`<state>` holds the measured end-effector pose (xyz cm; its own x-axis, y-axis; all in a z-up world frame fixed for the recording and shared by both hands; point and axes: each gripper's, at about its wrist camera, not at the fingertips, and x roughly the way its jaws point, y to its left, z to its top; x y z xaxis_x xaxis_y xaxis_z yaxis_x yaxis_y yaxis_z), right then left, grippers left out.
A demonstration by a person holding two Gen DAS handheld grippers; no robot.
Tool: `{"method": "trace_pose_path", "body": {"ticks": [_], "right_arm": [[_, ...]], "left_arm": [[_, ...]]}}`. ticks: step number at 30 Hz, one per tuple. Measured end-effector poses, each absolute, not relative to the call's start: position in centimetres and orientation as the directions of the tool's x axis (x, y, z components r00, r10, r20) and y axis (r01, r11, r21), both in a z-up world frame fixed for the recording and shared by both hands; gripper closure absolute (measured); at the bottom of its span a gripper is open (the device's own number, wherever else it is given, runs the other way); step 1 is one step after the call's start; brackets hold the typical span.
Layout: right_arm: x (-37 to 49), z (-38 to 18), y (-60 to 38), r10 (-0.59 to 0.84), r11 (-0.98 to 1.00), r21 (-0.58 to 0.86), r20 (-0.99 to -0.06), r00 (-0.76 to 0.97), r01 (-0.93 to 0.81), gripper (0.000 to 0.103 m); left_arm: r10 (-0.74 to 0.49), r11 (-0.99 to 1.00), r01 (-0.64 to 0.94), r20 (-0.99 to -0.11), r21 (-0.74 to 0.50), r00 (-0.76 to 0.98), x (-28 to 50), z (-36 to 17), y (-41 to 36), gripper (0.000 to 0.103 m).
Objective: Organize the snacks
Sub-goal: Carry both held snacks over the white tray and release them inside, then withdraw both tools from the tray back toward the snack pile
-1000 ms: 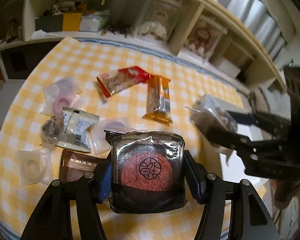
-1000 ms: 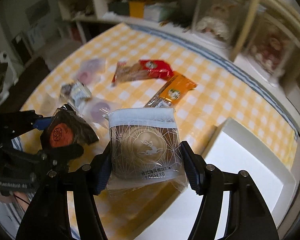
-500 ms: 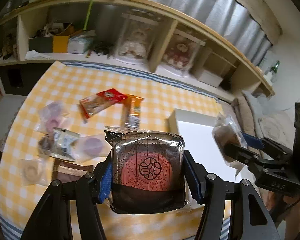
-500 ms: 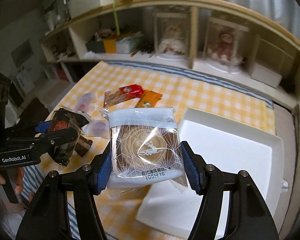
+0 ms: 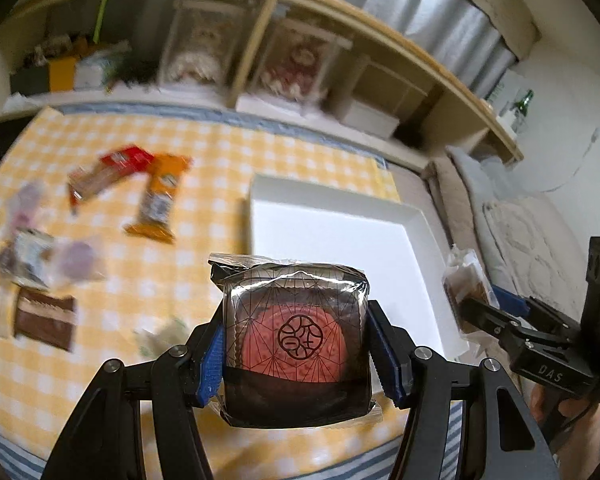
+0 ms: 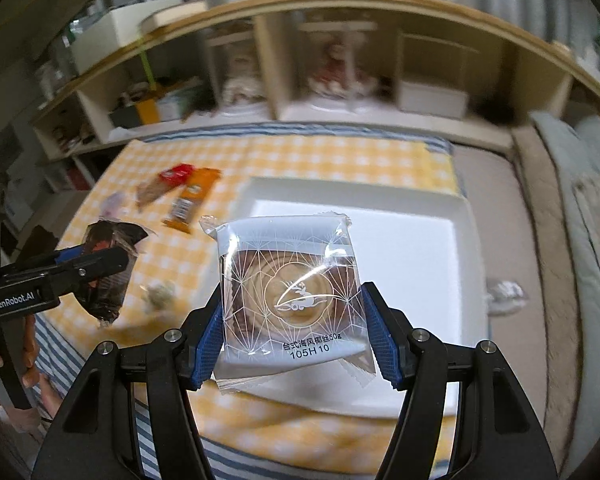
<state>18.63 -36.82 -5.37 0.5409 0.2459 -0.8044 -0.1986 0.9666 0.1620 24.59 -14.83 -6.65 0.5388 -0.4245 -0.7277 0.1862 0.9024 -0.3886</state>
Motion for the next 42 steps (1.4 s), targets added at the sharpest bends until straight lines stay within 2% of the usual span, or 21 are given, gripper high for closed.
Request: {"method": "trace_pose_path", "body": {"ticks": [10, 22, 24, 26, 28, 32, 33, 42], "right_arm": [[18.2, -9.6, -44.1, 0.17, 0.985, 0.167, -0.866, 0.47, -0.048, 0.038], [20.4, -13.7, -47.1, 0.158, 0.982, 0.186, -0.893, 0.422, 0.026, 0.037], [20.8, -13.8, -46.9, 0.159, 0.982, 0.188, -0.893, 0.422, 0.028, 0.035], [20.8, -13.9, -46.8, 0.157, 0.982, 0.185, -0.896, 0.415, 0.029, 0.027], [20.7, -13.9, -46.7, 0.156, 0.983, 0.181, -0.898, 0.411, 0.023, 0.016], [19.9, -13.9, -46.7, 0.153, 0.984, 0.175, -0.906, 0.396, 0.022, 0.003], [19.7, -13.8, -46.7, 0.148, 0.985, 0.17, -0.907, 0.395, 0.021, 0.0], [17.6, -12.9, -46.4, 0.153, 0.985, 0.17, -0.898, 0.412, 0.005, 0.0]], "left_arm": [[-0.453, 0.887, 0.126, -0.78, -0.445, 0.432, 29.0, -12.5, -19.4, 0.042], [-0.417, 0.905, 0.127, -0.796, -0.405, 0.439, 32.2, -14.5, -22.0, 0.042], [-0.417, 0.907, 0.141, -0.792, -0.398, 0.445, 32.3, -14.5, -22.0, 0.028], [-0.415, 0.908, 0.15, -0.79, -0.392, 0.451, 31.8, -14.4, -22.0, 0.017], [-0.407, 0.912, 0.155, -0.793, -0.379, 0.454, 31.4, -14.4, -21.8, 0.012], [-0.395, 0.919, 0.173, -0.807, -0.355, 0.44, 30.6, -14.6, -21.7, 0.0], [-0.39, 0.921, 0.18, -0.808, -0.346, 0.441, 30.3, -14.4, -21.7, 0.0], [-0.385, 0.921, 0.232, -0.816, -0.312, 0.431, 28.2, -13.7, -21.6, 0.0]]}}
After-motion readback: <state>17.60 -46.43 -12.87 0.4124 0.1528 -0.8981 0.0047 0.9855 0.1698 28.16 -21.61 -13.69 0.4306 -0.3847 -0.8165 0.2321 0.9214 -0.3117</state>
